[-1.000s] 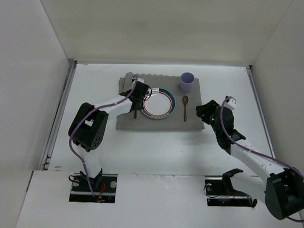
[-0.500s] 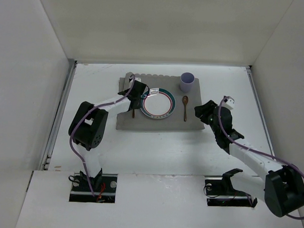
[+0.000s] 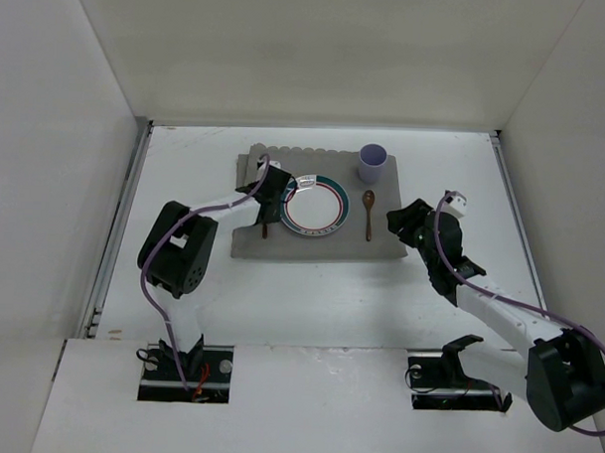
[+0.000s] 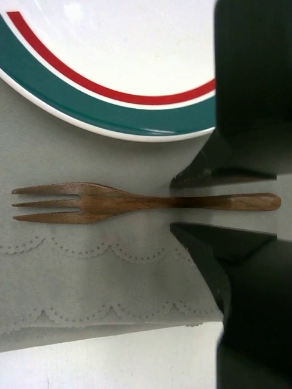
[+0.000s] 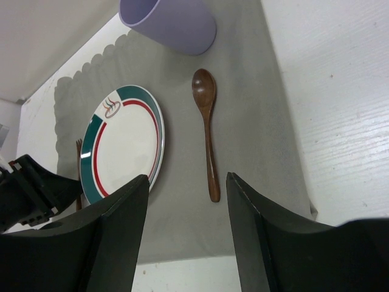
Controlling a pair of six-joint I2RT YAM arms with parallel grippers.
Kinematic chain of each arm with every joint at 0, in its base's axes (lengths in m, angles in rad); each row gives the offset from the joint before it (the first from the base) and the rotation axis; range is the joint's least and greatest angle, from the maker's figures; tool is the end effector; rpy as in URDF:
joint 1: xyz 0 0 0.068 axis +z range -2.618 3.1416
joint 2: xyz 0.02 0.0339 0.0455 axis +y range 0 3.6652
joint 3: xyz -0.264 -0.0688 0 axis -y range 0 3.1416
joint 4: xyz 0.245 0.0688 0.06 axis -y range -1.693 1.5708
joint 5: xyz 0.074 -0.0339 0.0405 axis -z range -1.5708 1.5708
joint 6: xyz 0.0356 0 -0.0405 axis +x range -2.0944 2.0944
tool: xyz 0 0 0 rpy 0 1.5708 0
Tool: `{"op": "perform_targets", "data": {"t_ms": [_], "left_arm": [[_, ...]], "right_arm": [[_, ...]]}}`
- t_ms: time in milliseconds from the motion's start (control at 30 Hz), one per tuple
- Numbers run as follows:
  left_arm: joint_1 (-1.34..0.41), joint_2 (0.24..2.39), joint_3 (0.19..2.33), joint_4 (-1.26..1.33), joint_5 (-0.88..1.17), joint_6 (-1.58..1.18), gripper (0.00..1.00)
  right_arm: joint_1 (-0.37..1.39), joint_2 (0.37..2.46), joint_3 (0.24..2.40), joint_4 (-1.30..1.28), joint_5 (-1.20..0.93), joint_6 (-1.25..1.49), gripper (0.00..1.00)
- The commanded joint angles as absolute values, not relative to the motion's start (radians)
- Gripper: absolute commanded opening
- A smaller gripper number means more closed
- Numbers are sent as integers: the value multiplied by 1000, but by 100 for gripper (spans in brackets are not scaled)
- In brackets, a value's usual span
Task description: Set the dinner table for one person
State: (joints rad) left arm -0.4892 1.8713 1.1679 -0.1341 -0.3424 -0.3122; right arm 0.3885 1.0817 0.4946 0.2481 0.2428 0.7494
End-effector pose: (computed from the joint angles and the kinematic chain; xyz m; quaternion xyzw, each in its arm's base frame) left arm 0.3550 -0.1754 0.1731 0.0205 0.9217 0.0087 0.3873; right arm 0.2212 0.0813 0.2247 0.2142 0.7845 0.2257 0.5364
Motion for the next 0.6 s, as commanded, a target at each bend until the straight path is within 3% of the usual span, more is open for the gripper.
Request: {"op": "perform_targets", "data": {"t_ms": [0, 300, 333, 400, 433, 467, 567], "left_arm": [[-498, 1764, 1131, -132, -345, -314, 32], [-515, 1441, 961, -28, -417, -396, 73], [-518, 1399, 930, -8, -426, -405, 74], [-522, 1323, 872, 29, -445, -428, 76], [-525, 1277, 838, 44, -455, -440, 82], [-527, 1231, 801, 55, -468, -454, 100], [-519, 1119, 706, 63, -514, -500, 100]], "right_arm": [[401, 1075, 525, 304, 258, 735, 61], [401, 1037, 508, 304, 314, 732, 59], [400, 1029, 503, 304, 328, 732, 56], [397, 1013, 492, 301, 348, 732, 40], [389, 1002, 489, 296, 353, 735, 32], [384, 990, 483, 293, 356, 739, 25], [370, 945, 462, 293, 383, 750, 20]]}}
